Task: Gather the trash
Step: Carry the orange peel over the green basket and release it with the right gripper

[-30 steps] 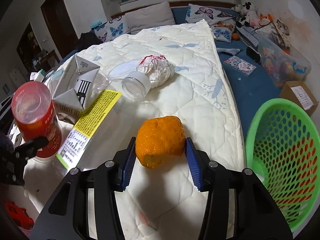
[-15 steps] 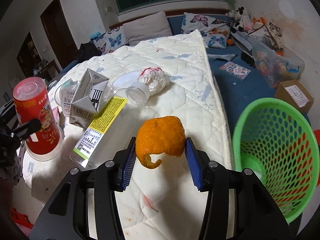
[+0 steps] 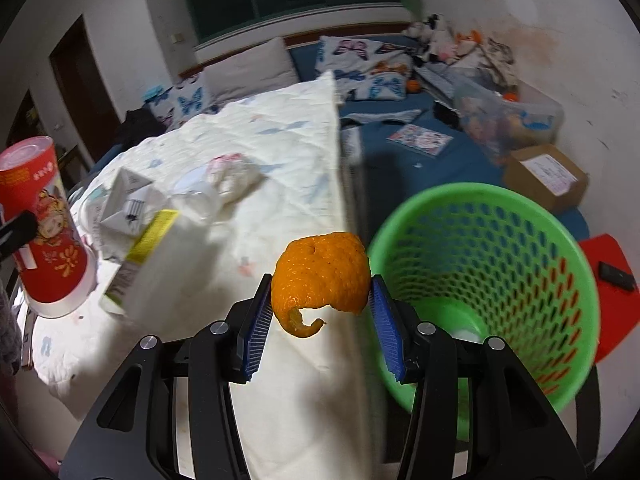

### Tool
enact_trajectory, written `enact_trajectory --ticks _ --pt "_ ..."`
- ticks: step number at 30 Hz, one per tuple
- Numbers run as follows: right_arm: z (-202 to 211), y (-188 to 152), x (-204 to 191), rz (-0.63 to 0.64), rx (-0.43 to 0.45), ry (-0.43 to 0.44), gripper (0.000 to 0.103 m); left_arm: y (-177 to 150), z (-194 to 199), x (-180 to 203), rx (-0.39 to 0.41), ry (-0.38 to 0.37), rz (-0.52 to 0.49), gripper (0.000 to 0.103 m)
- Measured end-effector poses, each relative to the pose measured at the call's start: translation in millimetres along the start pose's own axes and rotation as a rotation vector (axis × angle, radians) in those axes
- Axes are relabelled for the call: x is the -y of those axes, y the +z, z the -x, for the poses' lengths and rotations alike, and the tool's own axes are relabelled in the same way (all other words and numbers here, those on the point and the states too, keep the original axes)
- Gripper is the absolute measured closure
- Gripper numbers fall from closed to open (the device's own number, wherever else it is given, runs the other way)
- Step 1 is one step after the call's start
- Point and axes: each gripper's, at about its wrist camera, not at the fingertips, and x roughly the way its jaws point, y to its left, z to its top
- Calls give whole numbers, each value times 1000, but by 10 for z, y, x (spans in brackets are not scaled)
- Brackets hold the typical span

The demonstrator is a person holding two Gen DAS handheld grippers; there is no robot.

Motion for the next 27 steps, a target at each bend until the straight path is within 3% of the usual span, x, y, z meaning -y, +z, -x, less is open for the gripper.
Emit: enact_trajectory --ticks 15,27 --pt "82 -167 812 -112 -13 -111 52 415 -400 492 5 -101 -33 37" --pt "141 -267 1081 -158 -15 -133 49 674 -723 776 -5 -161 -68 37"
